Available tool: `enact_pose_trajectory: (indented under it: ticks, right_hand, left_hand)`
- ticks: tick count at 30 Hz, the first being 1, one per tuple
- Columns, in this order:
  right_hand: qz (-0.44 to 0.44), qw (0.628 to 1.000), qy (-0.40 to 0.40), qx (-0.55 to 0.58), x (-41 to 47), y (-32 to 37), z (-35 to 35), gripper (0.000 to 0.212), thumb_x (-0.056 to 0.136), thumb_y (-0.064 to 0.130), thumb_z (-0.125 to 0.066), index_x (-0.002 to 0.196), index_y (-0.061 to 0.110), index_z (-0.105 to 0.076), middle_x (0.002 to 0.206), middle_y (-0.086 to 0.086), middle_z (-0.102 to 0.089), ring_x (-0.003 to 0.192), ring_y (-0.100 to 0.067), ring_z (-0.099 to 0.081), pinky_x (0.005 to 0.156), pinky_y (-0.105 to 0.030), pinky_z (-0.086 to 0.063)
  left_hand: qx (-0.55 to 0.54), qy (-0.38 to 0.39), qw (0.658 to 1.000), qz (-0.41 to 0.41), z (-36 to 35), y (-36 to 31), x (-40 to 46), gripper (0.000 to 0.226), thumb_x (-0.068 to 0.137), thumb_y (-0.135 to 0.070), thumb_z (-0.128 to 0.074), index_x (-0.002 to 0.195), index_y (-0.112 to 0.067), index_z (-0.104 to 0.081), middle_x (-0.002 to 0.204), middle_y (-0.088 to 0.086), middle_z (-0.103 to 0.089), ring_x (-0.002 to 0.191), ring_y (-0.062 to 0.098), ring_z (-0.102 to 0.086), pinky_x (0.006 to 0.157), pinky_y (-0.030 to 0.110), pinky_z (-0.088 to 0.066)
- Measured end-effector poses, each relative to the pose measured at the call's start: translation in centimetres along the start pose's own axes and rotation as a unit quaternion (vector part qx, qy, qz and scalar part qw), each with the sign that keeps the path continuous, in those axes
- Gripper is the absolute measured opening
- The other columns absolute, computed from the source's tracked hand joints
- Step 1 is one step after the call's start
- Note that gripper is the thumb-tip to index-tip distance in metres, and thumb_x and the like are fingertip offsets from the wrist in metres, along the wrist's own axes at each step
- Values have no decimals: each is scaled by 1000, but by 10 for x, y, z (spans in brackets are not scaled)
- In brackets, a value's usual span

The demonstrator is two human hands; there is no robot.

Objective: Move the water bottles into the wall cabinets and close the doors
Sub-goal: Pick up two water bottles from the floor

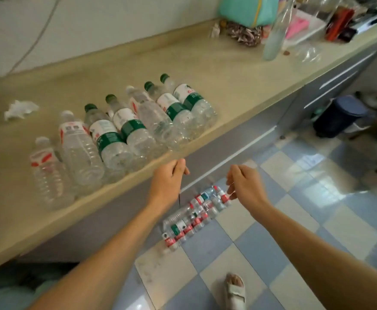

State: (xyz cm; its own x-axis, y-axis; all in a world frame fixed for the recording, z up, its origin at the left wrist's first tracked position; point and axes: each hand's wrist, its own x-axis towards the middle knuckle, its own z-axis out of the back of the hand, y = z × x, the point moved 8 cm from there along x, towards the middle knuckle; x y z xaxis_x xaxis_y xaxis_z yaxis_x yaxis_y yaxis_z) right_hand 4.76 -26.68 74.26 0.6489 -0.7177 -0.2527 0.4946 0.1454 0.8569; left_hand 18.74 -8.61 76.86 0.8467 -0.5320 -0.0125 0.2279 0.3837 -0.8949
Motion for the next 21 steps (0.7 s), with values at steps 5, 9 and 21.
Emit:
enact_pose_trajectory:
  ticks: [5,9,21]
  right_hand:
    - [-89,995,32,-25,20,-132,-24,28,108,26,-43,102,9,-65,91,-10,-69,75,-22,-68,57,-27,-57]
    - [-107,992,63,-35,71,-227,-56,29,107,26,-45,124,8,-61,95,-6,-67,79,-21,-68,51,-18,-53]
    - [-124,983,120,-62,271,-540,-150,32,105,17,-46,133,5,-55,93,-9,-63,71,-22,-63,56,-29,-54]
  left_hand:
    - [-4,17,995,94,-73,115,-30,37,106,-28,-48,74,-17,-62,48,-10,-50,45,3,-39,48,21,-29]
    - [34,14,987,154,-143,213,-27,24,104,-27,-52,84,-19,-62,69,-2,-61,59,10,-48,56,27,-38]
    - [111,-11,962,250,-348,515,26,5,100,-23,-60,100,-22,-65,99,-5,-71,81,7,-65,58,13,-41]
